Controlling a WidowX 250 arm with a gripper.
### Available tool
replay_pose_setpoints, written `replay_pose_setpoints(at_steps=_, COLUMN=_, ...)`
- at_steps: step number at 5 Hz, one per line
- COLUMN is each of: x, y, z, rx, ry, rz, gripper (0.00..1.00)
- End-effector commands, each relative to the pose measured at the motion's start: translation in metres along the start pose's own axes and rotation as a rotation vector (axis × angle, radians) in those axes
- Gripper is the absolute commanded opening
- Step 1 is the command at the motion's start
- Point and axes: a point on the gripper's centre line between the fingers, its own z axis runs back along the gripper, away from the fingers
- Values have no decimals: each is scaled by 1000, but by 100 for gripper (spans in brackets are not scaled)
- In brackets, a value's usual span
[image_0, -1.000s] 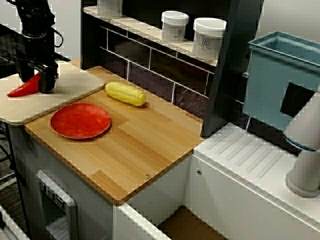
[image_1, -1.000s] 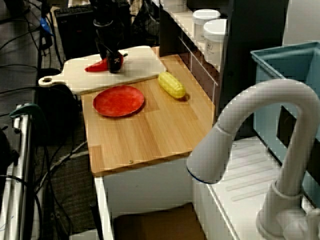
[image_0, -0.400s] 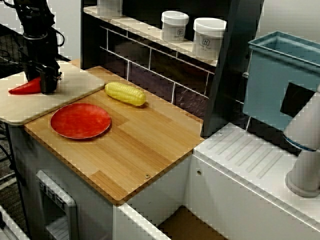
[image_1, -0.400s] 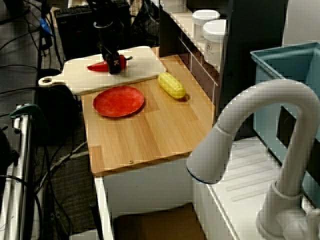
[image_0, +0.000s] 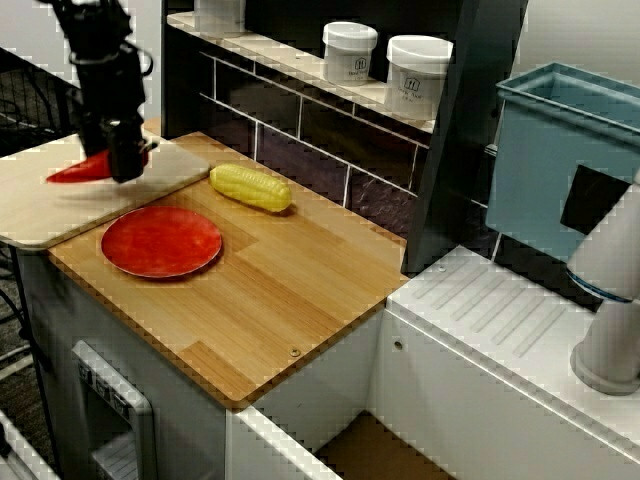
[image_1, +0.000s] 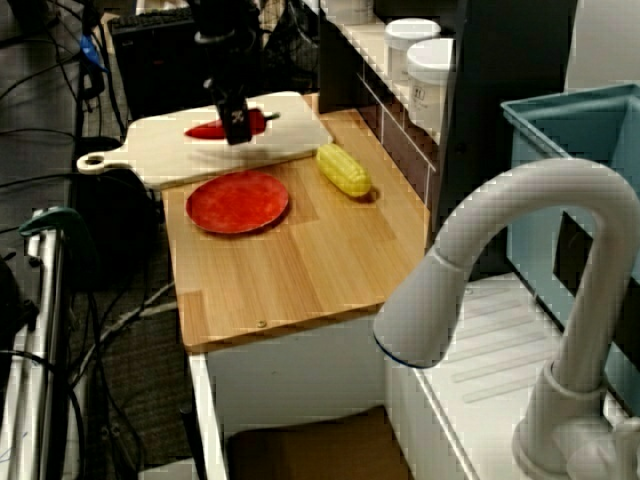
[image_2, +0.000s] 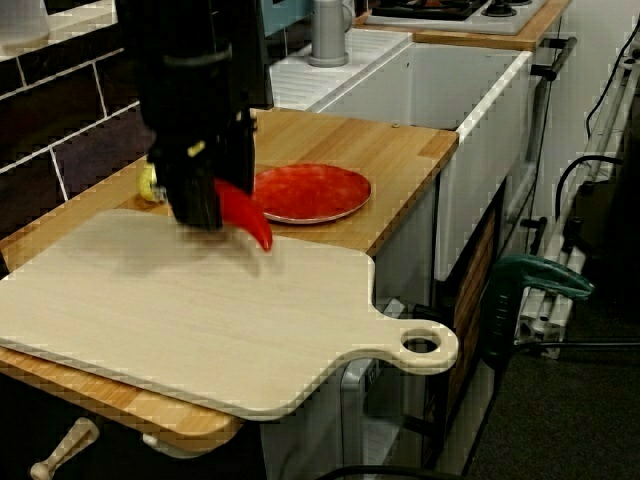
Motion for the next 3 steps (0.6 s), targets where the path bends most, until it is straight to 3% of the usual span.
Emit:
replay_pose_setpoints(at_steps=1, x=1, y=-57, z=30, rx=-21, ry=-111, rz=-205, gripper=0)
replay_pose_setpoints(at_steps=3, x=-2, y=-86, z=24, rx=-33, ry=-102, rz=-274, gripper=0)
